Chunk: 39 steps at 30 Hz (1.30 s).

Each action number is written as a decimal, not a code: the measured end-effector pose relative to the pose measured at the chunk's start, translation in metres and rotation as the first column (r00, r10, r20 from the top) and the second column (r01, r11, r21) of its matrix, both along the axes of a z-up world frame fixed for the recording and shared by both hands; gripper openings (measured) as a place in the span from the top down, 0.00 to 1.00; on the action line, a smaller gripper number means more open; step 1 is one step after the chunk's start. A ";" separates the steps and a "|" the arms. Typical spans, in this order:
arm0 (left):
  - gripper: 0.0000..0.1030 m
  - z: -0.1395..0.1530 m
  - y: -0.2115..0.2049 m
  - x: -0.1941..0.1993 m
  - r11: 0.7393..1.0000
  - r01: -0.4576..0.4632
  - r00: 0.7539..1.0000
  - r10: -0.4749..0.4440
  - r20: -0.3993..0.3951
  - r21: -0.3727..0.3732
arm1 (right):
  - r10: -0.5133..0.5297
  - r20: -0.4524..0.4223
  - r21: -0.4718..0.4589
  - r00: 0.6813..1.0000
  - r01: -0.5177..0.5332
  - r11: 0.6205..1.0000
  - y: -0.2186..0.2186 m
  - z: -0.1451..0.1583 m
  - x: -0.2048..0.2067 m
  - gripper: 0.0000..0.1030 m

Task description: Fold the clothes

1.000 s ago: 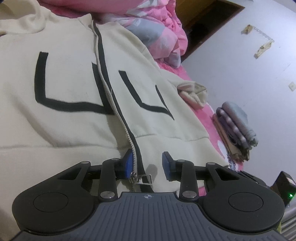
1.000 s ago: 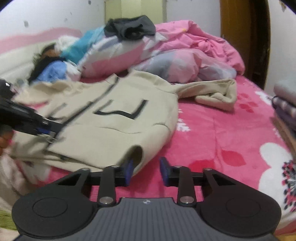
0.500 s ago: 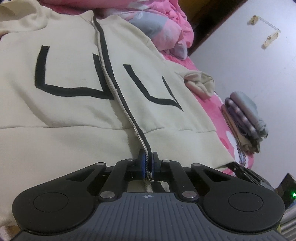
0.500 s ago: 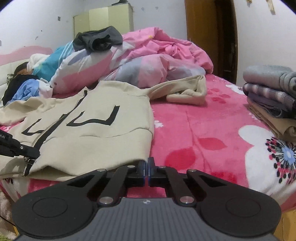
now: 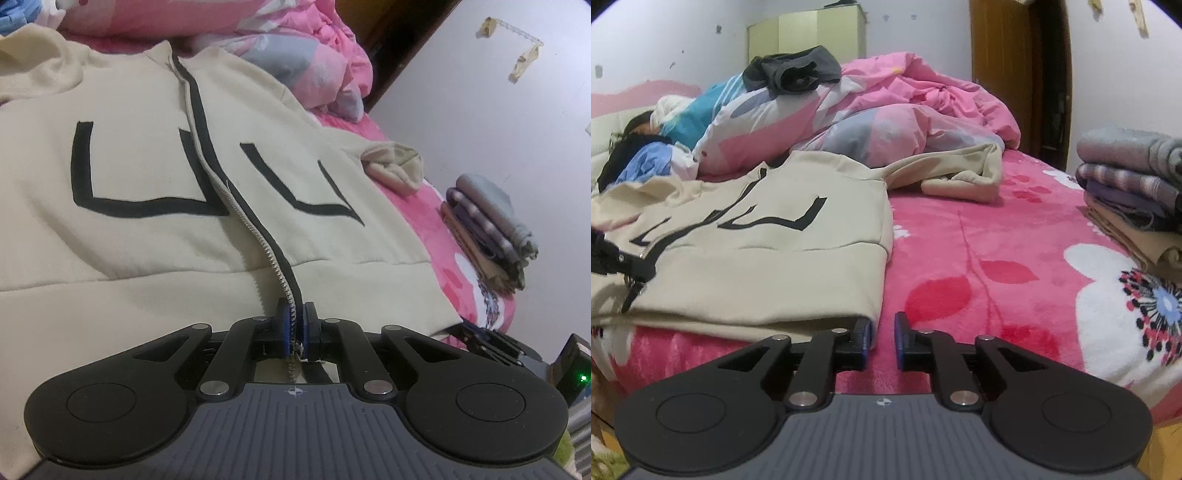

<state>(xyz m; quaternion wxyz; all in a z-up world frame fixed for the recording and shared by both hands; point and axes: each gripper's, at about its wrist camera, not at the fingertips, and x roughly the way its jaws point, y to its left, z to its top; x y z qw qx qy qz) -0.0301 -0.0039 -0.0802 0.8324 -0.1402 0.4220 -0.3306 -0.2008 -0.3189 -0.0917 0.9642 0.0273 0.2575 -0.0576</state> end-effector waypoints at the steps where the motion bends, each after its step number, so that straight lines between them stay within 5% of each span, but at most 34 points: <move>1: 0.92 -0.001 0.001 0.000 1.000 -0.006 1.000 0.006 -0.004 -0.007 | -0.005 -0.003 -0.001 1.000 0.005 1.000 -0.001 0.001 -0.003 0.76; 4: 0.88 0.000 0.007 -0.001 0.999 -0.039 0.999 0.039 -0.011 -0.033 | -0.022 -0.011 -0.005 1.000 0.022 1.000 -0.004 0.005 -0.010 0.62; 7: 0.74 0.010 0.020 -0.008 0.994 -0.100 0.993 0.102 0.053 -0.032 | -0.044 -0.017 -0.009 0.999 0.043 0.999 -0.008 0.009 -0.020 0.62; 10: 0.74 0.026 0.027 -0.014 0.991 -0.132 0.982 0.134 0.132 -0.027 | -0.098 0.006 0.023 0.995 0.098 0.995 -0.021 0.020 -0.039 0.62; 14: 0.68 0.048 0.005 -0.011 0.997 -0.074 0.970 0.069 0.234 0.010 | -0.115 0.061 0.113 0.991 0.108 0.988 -0.031 0.043 -0.037 0.63; 18: 0.67 0.051 -0.038 -0.002 0.997 -0.008 0.959 -0.014 0.282 0.078 | -0.034 0.195 0.136 0.980 0.007 0.991 -0.008 0.061 -0.012 0.63; 22: 0.67 0.026 -0.058 0.011 0.989 -0.014 0.973 -0.020 0.229 0.148 | 0.043 0.222 0.113 0.974 -0.069 0.991 0.018 0.052 0.019 0.63; 27: 0.65 0.000 -0.046 0.013 0.992 -0.026 0.978 0.001 0.209 0.120 | 0.057 0.046 0.178 0.997 -0.065 0.982 0.019 -0.013 0.052 0.64; 35: 0.62 0.003 -0.051 0.014 0.992 -0.038 0.978 0.013 0.208 0.118 | 0.100 0.091 0.147 0.991 -0.113 0.983 0.019 -0.015 0.048 0.59; 38: 0.53 0.004 -0.053 0.015 0.993 -0.028 0.979 0.004 0.205 0.115 | 0.096 0.111 0.153 0.989 -0.112 0.982 0.023 -0.017 0.042 0.58; 39: 0.48 0.005 -0.055 0.015 0.993 -0.022 0.979 -0.002 0.205 0.116 | 0.100 0.113 0.162 0.989 -0.118 0.980 0.024 -0.017 0.042 0.49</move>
